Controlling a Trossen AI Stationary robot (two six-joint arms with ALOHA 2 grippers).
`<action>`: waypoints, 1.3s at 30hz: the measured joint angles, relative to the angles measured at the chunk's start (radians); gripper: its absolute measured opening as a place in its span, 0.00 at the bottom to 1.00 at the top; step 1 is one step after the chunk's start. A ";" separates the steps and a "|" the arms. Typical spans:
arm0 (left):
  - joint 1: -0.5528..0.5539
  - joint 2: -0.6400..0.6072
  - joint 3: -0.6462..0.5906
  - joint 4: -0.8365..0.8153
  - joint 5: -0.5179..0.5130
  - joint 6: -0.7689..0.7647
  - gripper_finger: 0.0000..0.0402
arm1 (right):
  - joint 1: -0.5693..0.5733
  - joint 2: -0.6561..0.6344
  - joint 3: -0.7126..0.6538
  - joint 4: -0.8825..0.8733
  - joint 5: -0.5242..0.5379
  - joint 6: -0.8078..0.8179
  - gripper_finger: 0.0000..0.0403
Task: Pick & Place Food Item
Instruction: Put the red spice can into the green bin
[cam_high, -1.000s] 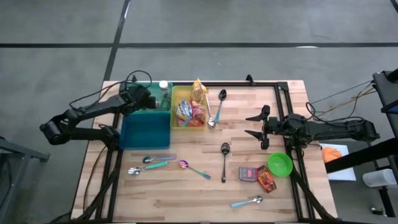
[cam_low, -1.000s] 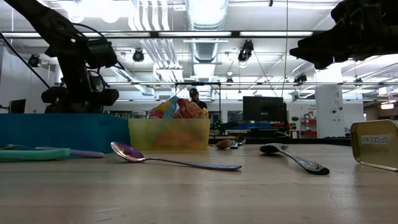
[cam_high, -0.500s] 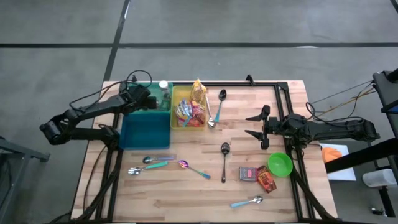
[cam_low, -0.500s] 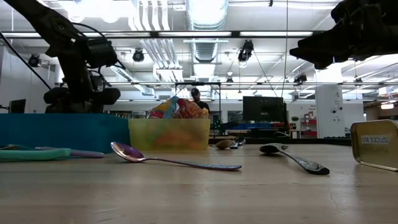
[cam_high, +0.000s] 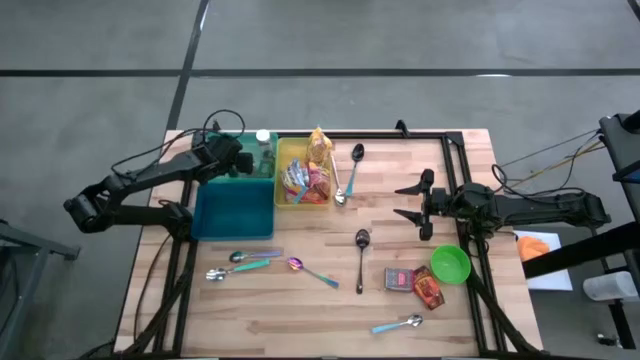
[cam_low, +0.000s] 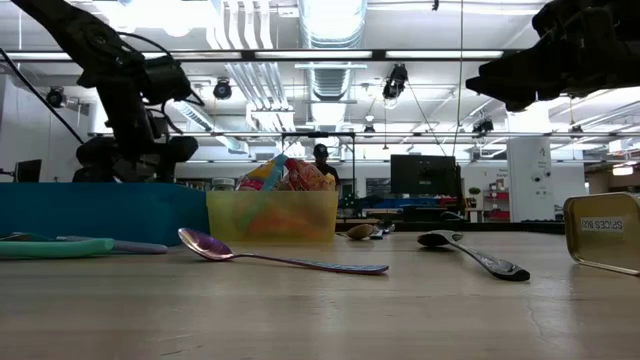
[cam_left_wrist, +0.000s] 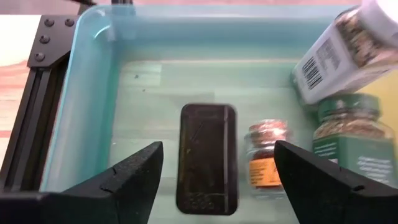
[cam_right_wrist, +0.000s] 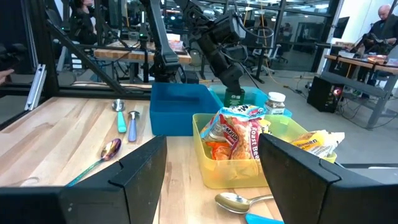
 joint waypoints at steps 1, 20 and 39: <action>-0.001 0.000 0.008 -0.002 0.004 0.000 0.77 | 0.000 0.000 0.000 0.000 0.000 -0.001 0.62; -0.271 -0.028 0.154 0.088 -0.025 0.126 0.77 | 0.000 0.000 0.000 -0.001 0.000 -0.001 0.62; -0.907 -0.071 0.068 0.671 -0.021 0.546 0.77 | 0.000 0.000 0.000 -0.001 0.000 -0.001 0.62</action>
